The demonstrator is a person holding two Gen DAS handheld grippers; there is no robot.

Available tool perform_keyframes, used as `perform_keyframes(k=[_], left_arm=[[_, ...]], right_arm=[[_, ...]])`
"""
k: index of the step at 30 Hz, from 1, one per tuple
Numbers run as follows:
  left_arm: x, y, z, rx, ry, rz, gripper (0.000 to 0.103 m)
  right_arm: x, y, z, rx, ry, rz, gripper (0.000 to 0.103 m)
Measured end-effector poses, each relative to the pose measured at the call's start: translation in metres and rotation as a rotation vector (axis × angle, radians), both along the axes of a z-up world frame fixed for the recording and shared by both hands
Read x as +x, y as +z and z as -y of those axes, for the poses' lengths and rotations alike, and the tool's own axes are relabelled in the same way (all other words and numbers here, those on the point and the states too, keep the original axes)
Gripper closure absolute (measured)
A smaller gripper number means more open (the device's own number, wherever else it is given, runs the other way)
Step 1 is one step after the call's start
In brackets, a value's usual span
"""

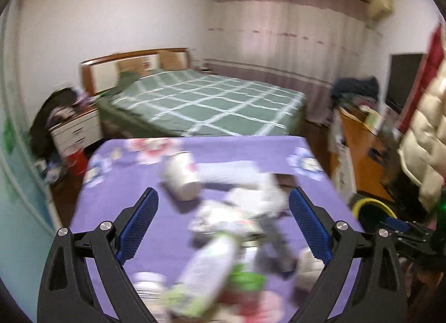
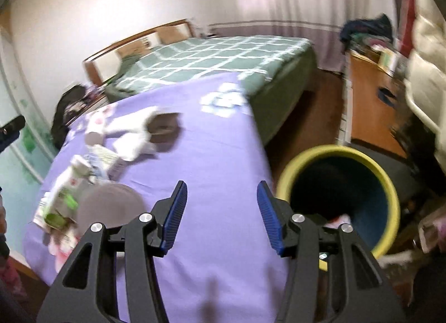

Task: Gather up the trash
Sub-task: 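Move the right gripper back to the pile and grasp the blue pen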

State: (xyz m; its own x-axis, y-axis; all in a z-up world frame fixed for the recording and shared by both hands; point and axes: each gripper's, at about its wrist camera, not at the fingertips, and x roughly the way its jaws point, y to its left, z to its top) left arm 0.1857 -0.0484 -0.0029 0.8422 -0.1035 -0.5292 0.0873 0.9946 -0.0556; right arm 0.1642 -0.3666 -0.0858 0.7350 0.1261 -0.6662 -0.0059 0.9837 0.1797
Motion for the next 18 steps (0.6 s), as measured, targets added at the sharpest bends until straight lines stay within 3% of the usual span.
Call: perform_keyframes(k=[5, 9, 15, 18], left_arm=[[0.003, -0.015, -0.055, 0.007, 0.098, -0.019, 0.009], [0.009, -0.03, -0.081, -0.016, 0.118, -0.05, 0.009], [0.019, -0.046, -0.086, -0.023, 0.109, -0.078, 0.009], [0.023, -0.052, -0.085, -0.041, 0.102, -0.091, 0.009]], right_arm=[[0.036, 0.015, -0.063, -0.003, 0.146, -0.004, 0.053], [0.053, 0.019, -0.111, -0.026, 0.253, -0.016, 0.054], [0.078, 0.006, -0.163, -0.097, 0.338, -0.077, 0.072], [0.088, -0.002, -0.177, -0.122, 0.355, -0.106, 0.074]])
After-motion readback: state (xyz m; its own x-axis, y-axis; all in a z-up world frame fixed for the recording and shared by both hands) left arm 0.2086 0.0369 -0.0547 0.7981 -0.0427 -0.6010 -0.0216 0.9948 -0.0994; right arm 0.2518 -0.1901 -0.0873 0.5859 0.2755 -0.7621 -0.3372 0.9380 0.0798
